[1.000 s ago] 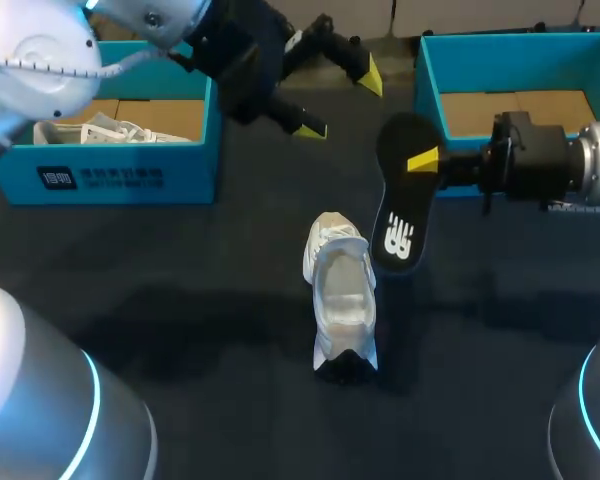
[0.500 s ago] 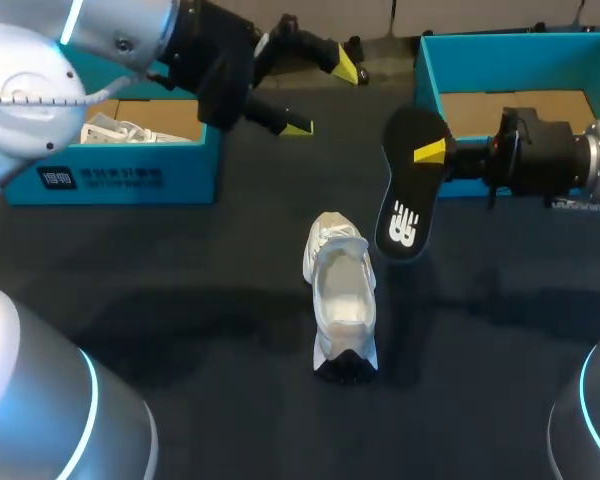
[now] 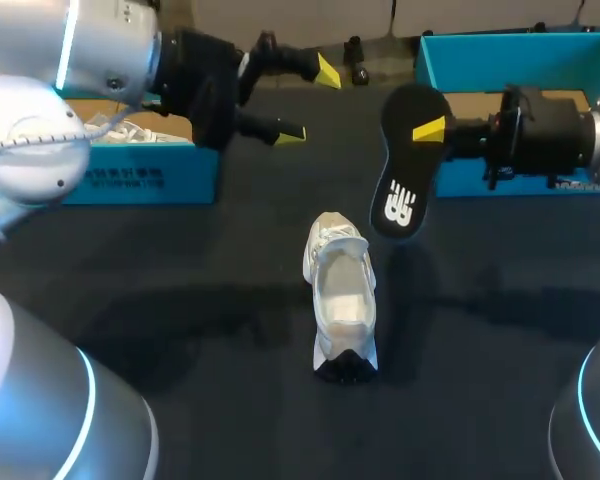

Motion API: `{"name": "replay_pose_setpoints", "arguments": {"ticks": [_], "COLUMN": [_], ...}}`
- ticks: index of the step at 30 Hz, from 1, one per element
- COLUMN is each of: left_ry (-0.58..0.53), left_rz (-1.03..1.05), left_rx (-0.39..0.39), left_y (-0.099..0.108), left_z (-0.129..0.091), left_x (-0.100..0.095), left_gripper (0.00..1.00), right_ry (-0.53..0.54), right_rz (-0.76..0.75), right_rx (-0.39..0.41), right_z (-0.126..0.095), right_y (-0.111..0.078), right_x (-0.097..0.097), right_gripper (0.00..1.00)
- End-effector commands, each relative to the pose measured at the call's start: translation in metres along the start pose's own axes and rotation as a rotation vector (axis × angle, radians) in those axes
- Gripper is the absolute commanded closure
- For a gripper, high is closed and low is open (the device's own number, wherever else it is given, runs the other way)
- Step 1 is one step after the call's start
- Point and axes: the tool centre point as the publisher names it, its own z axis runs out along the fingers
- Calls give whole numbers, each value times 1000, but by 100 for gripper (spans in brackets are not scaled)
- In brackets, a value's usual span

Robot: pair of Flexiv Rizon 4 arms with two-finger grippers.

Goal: Take the shoe out of the shoebox, open the shoe tongue, remove and reinsert the insole, then place the shoe into the shoebox

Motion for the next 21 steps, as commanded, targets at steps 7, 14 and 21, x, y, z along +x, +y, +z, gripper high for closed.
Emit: {"name": "replay_pose_setpoints", "arguments": {"ticks": [7,14,21], "left_ry": [-141,-173,-203], "left_rz": [-6,-2,1], "left_rx": [-16,-9,6], "left_y": [5,7,8], "left_z": [14,20,32], "left_x": [10,10,4], "left_gripper": [0,0,0], "right_ry": [22,27,21], "right_rz": [-16,-8,-3], "right_rx": [-17,-6,8], "right_z": [22,35,47], "right_y": [-1,-1,2], "right_x": [10,9,14], "right_gripper": [100,100,100]}}
